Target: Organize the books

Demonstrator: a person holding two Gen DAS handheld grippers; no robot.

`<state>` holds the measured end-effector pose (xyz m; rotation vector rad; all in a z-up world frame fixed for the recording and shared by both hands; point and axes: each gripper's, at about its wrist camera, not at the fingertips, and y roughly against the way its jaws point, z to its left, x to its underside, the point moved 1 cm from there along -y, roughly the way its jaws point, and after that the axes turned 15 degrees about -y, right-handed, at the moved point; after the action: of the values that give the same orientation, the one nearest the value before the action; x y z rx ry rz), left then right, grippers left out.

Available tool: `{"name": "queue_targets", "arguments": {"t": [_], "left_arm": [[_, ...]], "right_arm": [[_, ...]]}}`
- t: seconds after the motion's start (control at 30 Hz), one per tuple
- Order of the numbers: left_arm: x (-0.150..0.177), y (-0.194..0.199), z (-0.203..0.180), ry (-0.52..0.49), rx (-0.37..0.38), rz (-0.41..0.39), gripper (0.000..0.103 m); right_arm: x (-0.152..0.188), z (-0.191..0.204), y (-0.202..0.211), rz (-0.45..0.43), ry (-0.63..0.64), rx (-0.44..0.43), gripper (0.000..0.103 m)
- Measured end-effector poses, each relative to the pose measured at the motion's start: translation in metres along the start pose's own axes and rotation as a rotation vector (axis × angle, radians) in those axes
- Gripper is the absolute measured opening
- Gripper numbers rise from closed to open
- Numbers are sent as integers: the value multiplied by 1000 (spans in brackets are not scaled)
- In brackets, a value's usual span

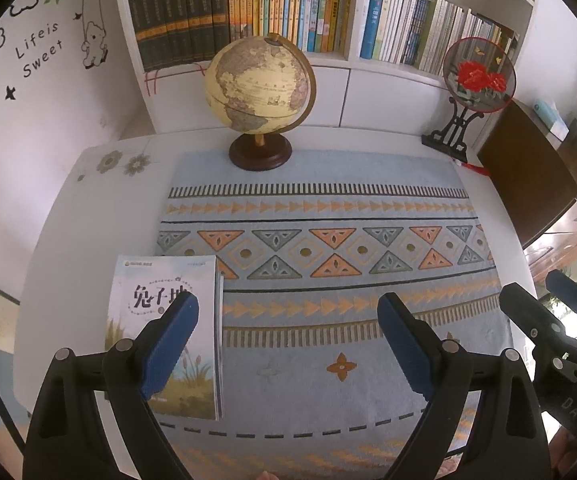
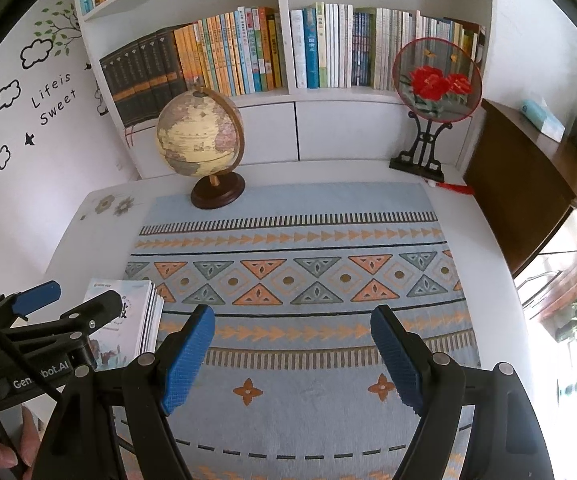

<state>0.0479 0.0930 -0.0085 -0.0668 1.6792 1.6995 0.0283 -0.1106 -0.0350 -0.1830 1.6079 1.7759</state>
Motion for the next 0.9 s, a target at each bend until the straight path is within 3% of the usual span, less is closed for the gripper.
{"name": "queue_targets", "arguments": {"t": [0.9], "left_arm": [[7,4,-16,-26,-7,-14,91]], "right_arm": [[5,-2,1,10,-2,10,79]]}}
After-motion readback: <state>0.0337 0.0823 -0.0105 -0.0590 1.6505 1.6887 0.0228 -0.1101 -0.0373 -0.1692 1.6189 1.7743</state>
